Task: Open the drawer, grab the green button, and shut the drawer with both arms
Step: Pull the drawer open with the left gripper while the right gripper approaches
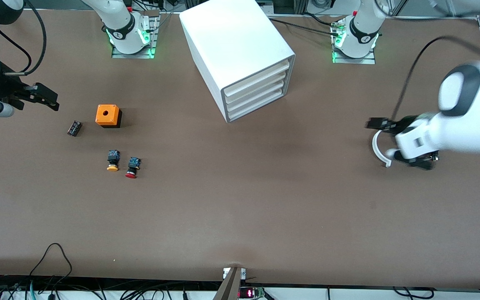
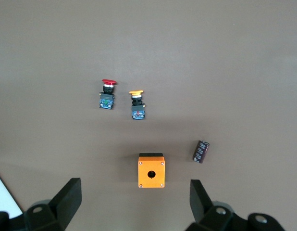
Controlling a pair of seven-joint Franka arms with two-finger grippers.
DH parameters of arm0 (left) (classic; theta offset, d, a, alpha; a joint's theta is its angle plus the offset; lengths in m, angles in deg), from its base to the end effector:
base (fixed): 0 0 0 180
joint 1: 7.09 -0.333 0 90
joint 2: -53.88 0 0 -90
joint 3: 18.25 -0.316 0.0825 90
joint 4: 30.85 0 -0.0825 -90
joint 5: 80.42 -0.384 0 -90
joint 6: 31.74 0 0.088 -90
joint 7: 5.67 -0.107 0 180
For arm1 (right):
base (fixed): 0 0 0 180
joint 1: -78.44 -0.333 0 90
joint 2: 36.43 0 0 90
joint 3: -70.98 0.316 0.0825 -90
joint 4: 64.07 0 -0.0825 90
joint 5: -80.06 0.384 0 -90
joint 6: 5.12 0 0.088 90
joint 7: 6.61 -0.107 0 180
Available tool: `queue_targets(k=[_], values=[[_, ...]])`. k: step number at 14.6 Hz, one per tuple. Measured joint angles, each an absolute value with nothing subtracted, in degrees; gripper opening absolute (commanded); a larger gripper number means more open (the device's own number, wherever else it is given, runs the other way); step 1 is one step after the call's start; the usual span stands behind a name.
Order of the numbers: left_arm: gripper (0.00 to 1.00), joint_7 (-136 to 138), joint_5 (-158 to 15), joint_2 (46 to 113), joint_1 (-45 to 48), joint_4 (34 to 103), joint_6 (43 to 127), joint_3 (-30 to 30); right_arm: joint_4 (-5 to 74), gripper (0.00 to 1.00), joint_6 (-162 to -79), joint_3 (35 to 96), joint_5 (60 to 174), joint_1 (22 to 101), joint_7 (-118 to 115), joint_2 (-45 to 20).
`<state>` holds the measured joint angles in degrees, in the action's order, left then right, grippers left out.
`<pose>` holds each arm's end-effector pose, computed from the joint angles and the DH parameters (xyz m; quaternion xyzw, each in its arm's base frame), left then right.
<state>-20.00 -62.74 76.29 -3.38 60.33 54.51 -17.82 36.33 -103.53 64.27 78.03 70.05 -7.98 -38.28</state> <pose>0.6088 -0.0778 0.3851 0.9517 -0.1280 -0.2190 0.1730 0.5519 0.0120 0.5687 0.9999 0.0054 -0.0009 0.0157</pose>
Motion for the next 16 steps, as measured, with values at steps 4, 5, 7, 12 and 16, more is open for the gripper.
queue_targets(k=[4,5,7,12,16], values=[[1.00,-23.48,-44.90,83.66,-1.61,68.25,60.71,-13.50,36.30,1.00,-107.76,64.68,78.03,67.71,-7.94,-35.49],[1.00,-26.09,-40.41,84.80,-1.32,71.31,63.83,-12.50,36.13,1.00,-108.77,64.72,78.03,67.34,-7.94,-34.41],[1.00,-35.18,-34.11,86.90,-0.75,75.86,68.31,-10.38,34.53,1.00,-109.75,64.74,78.03,66.54,-7.94,-31.70],[0.85,-43.60,-27.85,89.04,-0.06,80.85,69.65,-5.57,29.33,1.00,-109.89,64.72,81.81,66.00,-4.41,-25.65],[0.73,-48.16,-25.20,89.10,0.13,86.77,72.29,-1.49,27.81,1.00,-111.02,64.79,84.09,65.06,-1.23,-21.79]])
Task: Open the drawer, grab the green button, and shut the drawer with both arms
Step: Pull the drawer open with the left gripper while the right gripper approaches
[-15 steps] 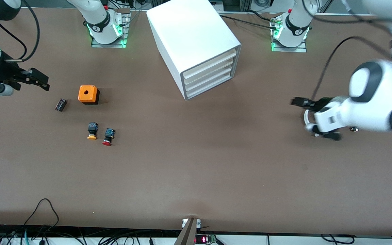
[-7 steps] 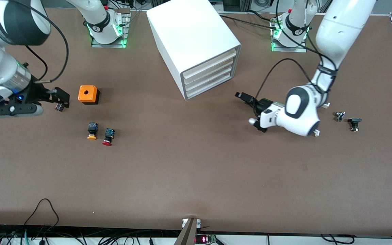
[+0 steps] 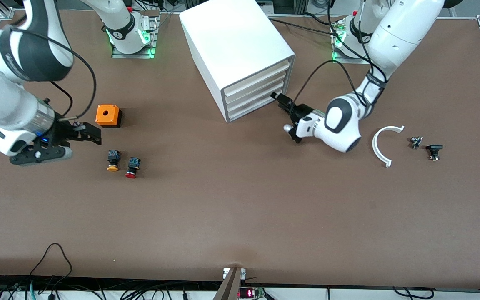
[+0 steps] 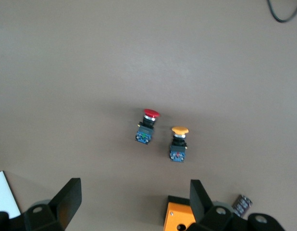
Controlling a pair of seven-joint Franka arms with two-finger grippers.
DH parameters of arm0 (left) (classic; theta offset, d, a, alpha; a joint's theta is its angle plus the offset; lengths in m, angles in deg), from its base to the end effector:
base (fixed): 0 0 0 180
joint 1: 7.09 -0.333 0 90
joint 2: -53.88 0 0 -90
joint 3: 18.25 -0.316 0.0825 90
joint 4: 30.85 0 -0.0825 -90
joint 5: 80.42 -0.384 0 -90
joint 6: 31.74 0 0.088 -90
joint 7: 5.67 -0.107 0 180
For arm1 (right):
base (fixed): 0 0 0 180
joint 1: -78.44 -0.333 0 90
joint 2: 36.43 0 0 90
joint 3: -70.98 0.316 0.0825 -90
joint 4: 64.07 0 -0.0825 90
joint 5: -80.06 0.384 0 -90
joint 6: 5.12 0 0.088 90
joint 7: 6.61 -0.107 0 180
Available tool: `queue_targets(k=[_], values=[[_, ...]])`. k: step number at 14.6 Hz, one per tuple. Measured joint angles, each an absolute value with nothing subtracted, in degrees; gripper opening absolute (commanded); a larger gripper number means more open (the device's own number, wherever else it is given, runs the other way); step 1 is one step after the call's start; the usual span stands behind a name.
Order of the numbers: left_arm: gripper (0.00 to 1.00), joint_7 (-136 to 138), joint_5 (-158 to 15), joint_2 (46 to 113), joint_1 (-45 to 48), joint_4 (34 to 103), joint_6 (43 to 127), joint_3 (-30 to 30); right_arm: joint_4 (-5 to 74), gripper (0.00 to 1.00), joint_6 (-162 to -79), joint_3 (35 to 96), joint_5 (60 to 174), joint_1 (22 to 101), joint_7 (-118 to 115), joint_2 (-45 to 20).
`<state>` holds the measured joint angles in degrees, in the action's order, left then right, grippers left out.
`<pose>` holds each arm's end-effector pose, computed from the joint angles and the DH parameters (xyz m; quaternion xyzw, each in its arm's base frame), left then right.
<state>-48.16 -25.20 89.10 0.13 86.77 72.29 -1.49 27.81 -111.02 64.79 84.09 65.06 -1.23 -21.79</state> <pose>0.4413 -0.2776 0.1435 0.7943 -0.1936 -0.2933 0.4955 0.6314 0.0915 0.4807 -0.9946 -0.1014 0.0049 0.0201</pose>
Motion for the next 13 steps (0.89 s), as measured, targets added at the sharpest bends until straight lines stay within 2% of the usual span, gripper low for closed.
queue_targets(k=[3,4,5,7,13], values=[[0.69,-48.71,-24.67,89.09,0.61,88.66,73.96,0.27,27.29,1.00,-112.44,64.87,84.13,62.99,3.19,-20.42],[0.64,-48.71,-23.89,89.09,0.71,89.00,74.12,0.72,27.28,1.00,-112.88,64.95,84.24,62.47,3.84,-20.22],[0.55,-48.73,-23.37,89.09,0.75,89.35,74.30,1.15,27.27,1.00,-113.28,65.27,84.39,61.97,4.43,-20.07],[0.00,-48.74,-22.91,89.09,0.80,89.86,75.57,1.60,27.14,1.00,-114.65,67.43,84.45,61.44,4.80,-19.80],[0.00,-49.69,-22.57,88.70,0.58,90.03,76.98,1.02,25.36,1.00,-119.00,74.15,84.46,60.16,5.14,-16.94]])
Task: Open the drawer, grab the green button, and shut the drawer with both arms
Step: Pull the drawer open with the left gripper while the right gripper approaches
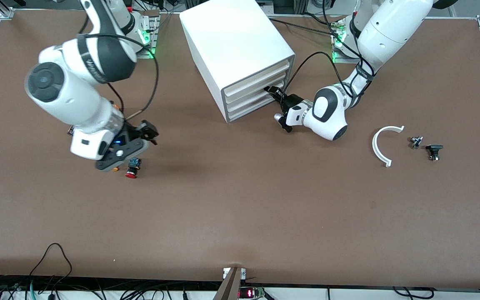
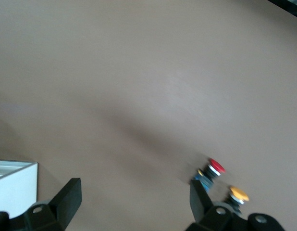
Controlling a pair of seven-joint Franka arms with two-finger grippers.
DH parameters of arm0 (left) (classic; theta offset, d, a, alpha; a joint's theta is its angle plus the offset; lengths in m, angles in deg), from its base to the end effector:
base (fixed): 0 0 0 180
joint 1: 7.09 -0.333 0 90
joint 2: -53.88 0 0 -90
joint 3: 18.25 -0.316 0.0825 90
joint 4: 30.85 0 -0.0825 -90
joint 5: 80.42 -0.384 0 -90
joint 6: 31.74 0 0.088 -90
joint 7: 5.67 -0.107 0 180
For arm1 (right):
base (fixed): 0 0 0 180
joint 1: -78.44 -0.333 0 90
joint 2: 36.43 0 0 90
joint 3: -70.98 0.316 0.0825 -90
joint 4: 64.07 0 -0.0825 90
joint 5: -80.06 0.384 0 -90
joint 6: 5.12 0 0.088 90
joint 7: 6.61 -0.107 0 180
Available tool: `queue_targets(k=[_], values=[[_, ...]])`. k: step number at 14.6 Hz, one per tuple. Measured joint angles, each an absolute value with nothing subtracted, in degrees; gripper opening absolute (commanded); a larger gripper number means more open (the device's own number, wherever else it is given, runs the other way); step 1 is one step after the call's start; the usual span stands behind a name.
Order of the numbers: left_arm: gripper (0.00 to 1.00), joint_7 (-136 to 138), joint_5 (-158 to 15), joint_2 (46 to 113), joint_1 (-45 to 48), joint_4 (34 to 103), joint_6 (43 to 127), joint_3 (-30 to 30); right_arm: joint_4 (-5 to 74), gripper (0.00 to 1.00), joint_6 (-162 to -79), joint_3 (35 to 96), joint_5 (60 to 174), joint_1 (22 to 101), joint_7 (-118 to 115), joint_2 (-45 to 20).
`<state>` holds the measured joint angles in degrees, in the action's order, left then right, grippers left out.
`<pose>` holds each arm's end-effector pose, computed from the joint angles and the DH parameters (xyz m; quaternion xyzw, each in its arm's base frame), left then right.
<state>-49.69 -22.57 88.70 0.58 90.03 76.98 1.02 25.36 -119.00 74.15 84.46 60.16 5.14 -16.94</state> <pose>0.4175 -0.2935 0.1348 0.7987 -0.1905 -0.2839 0.4952 0.6236 0.2454 0.4585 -0.9609 -0.2698 -0.0395 0.0484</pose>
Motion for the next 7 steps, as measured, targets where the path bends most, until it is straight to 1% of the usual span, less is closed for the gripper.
queue_targets(k=[2,6,7], values=[[0.00,-50.03,-22.55,88.04,0.20,88.50,76.98,-2.30,24.19,1.00,-119.87,76.61,84.46,60.09,5.33,-15.62],[0.00,-51.60,-22.57,87.16,-1.76,82.86,75.81,-10.02,21.08,1.00,-121.91,81.33,84.45,59.70,5.33,-12.90],[0.67,-51.65,-22.59,87.18,-1.97,81.92,75.96,-11.04,20.38,1.00,-122.66,81.65,84.45,59.37,5.34,-12.21]])
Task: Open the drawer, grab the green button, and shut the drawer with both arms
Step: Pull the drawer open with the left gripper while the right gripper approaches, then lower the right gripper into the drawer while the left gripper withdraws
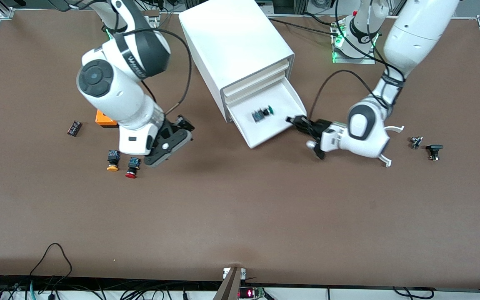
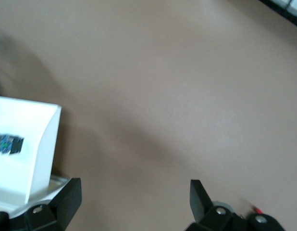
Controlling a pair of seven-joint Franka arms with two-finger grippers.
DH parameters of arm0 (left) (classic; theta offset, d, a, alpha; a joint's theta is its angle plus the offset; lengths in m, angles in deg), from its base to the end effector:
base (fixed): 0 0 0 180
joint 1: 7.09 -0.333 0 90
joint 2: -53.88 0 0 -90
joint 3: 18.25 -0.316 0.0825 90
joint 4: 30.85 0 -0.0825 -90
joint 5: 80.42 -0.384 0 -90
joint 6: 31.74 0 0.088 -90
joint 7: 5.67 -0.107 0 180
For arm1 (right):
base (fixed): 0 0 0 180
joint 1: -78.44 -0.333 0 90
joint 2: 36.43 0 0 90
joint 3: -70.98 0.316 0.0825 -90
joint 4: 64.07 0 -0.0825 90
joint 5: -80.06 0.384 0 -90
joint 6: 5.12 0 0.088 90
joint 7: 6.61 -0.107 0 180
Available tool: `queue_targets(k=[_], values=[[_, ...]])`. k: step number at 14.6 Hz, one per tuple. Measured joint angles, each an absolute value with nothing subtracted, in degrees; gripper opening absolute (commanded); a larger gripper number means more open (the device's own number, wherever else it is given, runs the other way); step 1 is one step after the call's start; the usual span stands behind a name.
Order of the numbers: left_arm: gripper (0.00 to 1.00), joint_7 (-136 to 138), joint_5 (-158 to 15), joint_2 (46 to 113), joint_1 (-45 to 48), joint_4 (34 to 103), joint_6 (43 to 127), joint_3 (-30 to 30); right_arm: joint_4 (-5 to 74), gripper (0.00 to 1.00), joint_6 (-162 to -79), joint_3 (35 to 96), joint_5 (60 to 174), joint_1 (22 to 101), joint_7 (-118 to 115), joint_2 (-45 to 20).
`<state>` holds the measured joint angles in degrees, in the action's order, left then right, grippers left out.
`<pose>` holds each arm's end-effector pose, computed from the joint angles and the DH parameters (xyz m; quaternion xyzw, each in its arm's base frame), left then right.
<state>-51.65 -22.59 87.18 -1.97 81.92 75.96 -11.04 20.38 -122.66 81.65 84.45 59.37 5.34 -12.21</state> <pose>0.5325 -0.1817 0.1672 0.8480 -0.1435 -0.1580 0.4851 0.6138 0.3319 0.4551 -0.9380 -0.3294 -0.0683 0.0840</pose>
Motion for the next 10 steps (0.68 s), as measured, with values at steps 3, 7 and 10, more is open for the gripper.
queue_targets(k=[3,7,10], values=[[1.00,-51.30,-22.59,87.25,-1.89,80.65,78.39,-12.02,18.46,1.00,-123.49,83.75,84.45,58.89,5.67,-10.75],[1.00,-51.50,-22.98,85.09,-1.83,78.88,83.11,-12.69,15.82,1.00,-123.40,87.07,84.45,56.17,7.15,-9.29],[1.00,-51.25,-36.10,77.00,-0.84,78.37,92.20,-13.08,15.58,1.00,-123.39,87.40,84.22,51.97,14.02,-8.16]])
